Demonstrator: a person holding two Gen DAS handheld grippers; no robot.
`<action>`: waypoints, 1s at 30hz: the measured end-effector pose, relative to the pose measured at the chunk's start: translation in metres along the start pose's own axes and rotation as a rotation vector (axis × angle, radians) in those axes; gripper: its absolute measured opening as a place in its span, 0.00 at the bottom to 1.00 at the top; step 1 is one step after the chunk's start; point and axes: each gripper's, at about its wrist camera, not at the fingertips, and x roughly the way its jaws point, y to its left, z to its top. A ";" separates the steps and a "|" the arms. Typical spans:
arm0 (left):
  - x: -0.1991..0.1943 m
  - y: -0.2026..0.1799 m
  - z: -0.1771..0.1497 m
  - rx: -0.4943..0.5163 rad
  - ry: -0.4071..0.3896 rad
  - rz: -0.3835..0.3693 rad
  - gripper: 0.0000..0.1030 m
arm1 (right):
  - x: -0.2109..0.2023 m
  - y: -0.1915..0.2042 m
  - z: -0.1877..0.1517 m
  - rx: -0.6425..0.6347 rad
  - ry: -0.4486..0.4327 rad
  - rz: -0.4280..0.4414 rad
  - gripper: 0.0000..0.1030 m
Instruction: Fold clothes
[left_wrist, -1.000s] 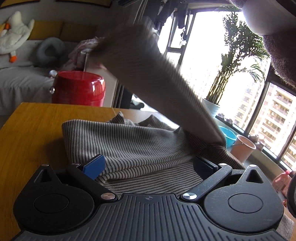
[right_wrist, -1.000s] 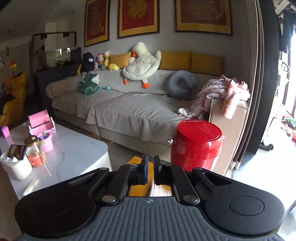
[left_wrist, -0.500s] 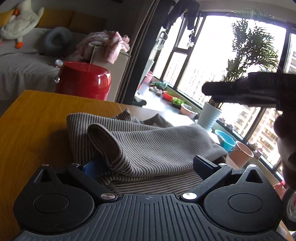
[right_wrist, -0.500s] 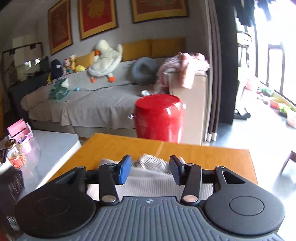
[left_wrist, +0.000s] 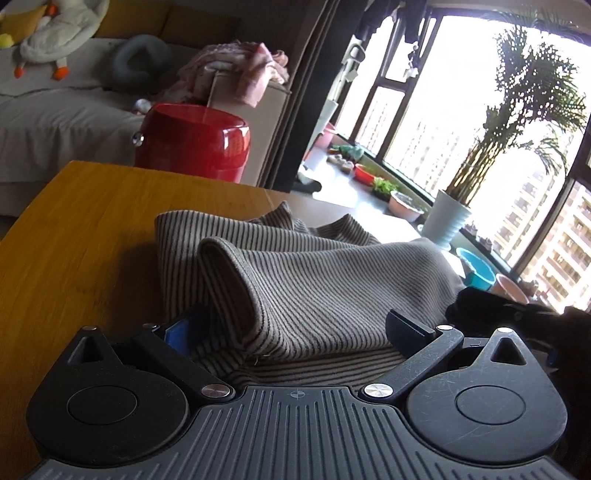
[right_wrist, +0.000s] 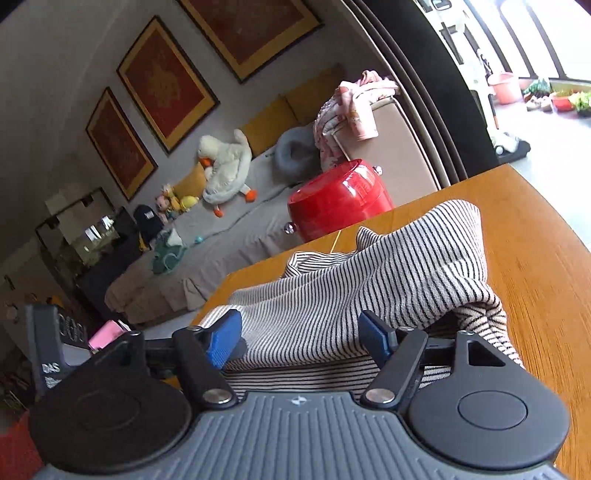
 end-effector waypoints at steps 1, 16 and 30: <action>0.002 -0.004 0.001 0.023 0.013 0.017 1.00 | -0.001 -0.005 0.001 0.031 -0.003 0.003 0.71; -0.013 -0.041 0.021 0.255 -0.072 0.241 0.21 | -0.005 -0.014 0.005 0.086 -0.057 -0.022 0.71; -0.004 -0.008 0.021 0.224 -0.048 0.363 0.36 | 0.000 -0.019 0.007 0.117 -0.047 -0.046 0.73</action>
